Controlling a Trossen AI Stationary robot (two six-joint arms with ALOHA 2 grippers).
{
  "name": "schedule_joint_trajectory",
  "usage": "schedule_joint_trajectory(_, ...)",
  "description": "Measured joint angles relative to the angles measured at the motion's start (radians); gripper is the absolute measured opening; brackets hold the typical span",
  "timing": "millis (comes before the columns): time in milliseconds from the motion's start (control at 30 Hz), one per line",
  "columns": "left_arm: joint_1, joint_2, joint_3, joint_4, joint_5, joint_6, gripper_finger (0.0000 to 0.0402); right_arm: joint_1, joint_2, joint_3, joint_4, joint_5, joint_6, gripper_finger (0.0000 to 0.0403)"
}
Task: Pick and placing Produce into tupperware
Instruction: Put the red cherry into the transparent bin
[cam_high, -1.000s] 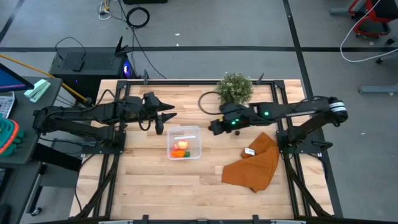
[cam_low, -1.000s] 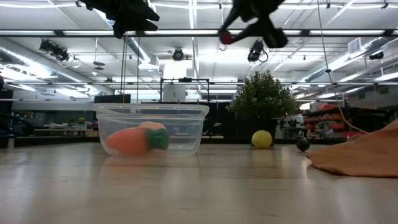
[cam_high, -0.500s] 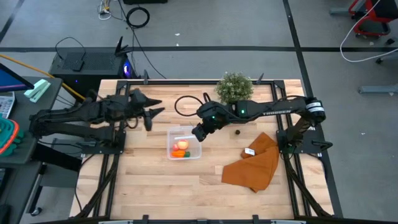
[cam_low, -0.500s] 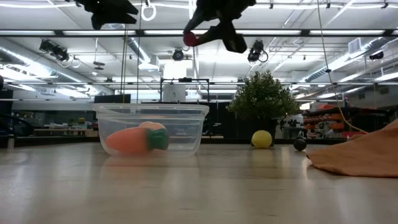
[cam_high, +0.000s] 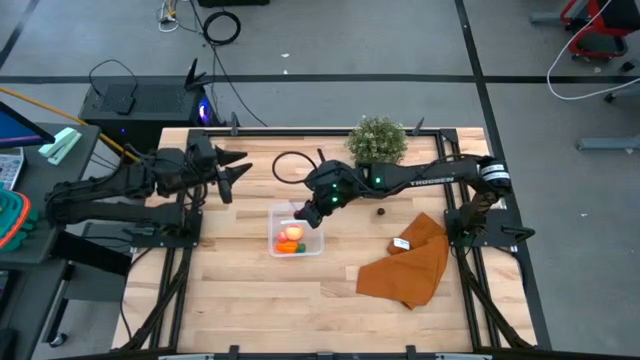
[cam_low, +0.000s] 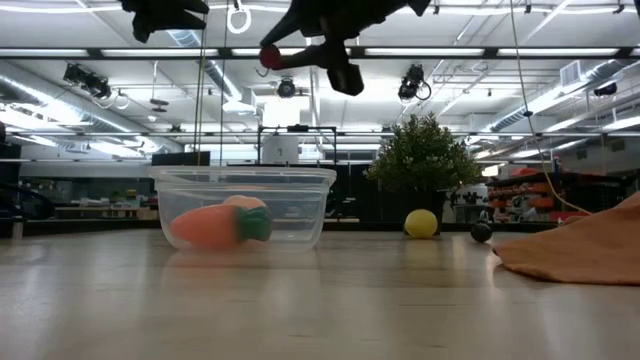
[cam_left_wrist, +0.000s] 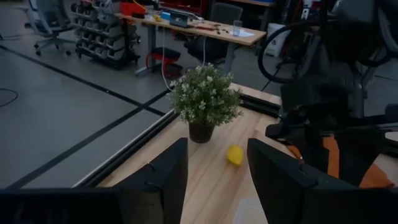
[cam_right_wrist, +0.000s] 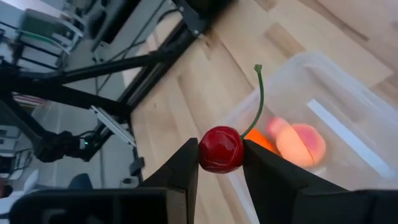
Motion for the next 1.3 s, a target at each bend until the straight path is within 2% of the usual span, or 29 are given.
schedule_joint_trajectory(267,0.0,0.0,0.0,0.0,0.0,0.009,0.0172,0.0,0.002,0.0,-0.001,0.0,-0.063,0.0087)
schedule_joint_trajectory(567,0.0,0.004,0.0,-0.003,0.0,0.006,0.0169,-0.003,0.082,-0.001,-0.042,-0.03,-0.105,0.0087)
schedule_joint_trajectory(800,0.0,0.004,0.0,-0.004,0.0,0.009,0.0169,0.001,0.152,-0.001,-0.043,-0.043,-0.2,0.0087)
schedule_joint_trajectory(967,0.0,0.004,0.0,-0.007,0.0,0.009,0.0167,0.01,0.191,-0.001,-0.048,-0.043,-0.33,0.0087)
schedule_joint_trajectory(1133,0.0,0.004,0.0,-0.013,0.0,0.009,0.0167,0.032,0.205,-0.001,-0.063,0.025,-0.512,0.0087)
schedule_joint_trajectory(1300,0.0,0.004,0.0,-0.015,0.0,0.009,0.0167,0.044,0.21,-0.001,-0.104,0.105,-0.603,0.0087)
